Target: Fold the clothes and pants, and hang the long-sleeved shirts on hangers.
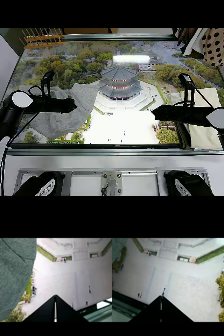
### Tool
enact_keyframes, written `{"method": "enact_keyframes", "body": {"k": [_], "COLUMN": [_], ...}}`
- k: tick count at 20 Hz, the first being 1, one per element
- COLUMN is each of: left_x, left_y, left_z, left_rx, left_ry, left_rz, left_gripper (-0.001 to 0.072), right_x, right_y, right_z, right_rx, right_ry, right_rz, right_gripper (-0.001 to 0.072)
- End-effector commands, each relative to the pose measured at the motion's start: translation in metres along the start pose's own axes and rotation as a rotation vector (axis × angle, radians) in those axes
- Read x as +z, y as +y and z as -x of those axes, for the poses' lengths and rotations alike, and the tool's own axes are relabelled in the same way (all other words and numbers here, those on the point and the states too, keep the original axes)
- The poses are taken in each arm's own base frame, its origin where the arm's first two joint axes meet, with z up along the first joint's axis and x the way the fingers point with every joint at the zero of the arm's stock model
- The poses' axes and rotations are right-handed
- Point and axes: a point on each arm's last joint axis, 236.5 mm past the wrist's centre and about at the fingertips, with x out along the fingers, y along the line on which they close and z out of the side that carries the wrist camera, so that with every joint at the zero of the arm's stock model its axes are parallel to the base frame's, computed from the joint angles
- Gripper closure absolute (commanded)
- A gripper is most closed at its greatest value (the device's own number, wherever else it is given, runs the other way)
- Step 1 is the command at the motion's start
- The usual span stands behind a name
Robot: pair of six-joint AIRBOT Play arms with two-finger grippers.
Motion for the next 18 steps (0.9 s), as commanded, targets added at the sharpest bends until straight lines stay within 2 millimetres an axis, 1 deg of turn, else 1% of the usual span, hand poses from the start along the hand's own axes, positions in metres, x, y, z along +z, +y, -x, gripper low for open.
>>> {"method": "enact_keyframes", "body": {"k": [1,13,14,15,16,17,18], "left_x": [0.000,0.000,0.001,0.008,0.019,0.029,0.041], "left_y": [0.000,0.000,0.001,0.003,0.016,0.033,0.057], "left_z": [0.000,0.000,0.000,0.000,0.003,0.008,0.015], "left_rx": [0.000,-0.001,0.003,0.015,0.063,0.128,0.212], "left_ry": [0.000,-0.001,-0.005,-0.034,-0.078,-0.106,-0.131], "left_rz": [-0.001,0.000,-0.003,-0.014,-0.062,-0.088,-0.103], "left_gripper": [0.0700,0.0700,0.0700,0.0697,0.0430,0.0023,-0.0013], "right_x": [0.000,0.000,0.000,0.000,0.000,0.000,0.000], "right_y": [0.000,0.000,0.000,0.000,0.000,0.000,0.000], "right_z": [0.000,0.000,0.000,0.000,0.000,0.000,0.000], "right_rx": [0.001,0.001,0.001,0.001,0.001,0.001,0.001], "right_ry": [0.001,0.001,0.001,0.001,0.001,0.002,0.002], "right_rz": [0.000,0.000,0.000,0.000,0.000,-0.001,-0.001], "right_gripper": [0.0678,0.0678,0.0678,0.0678,0.0678,0.0678,0.0678]}}
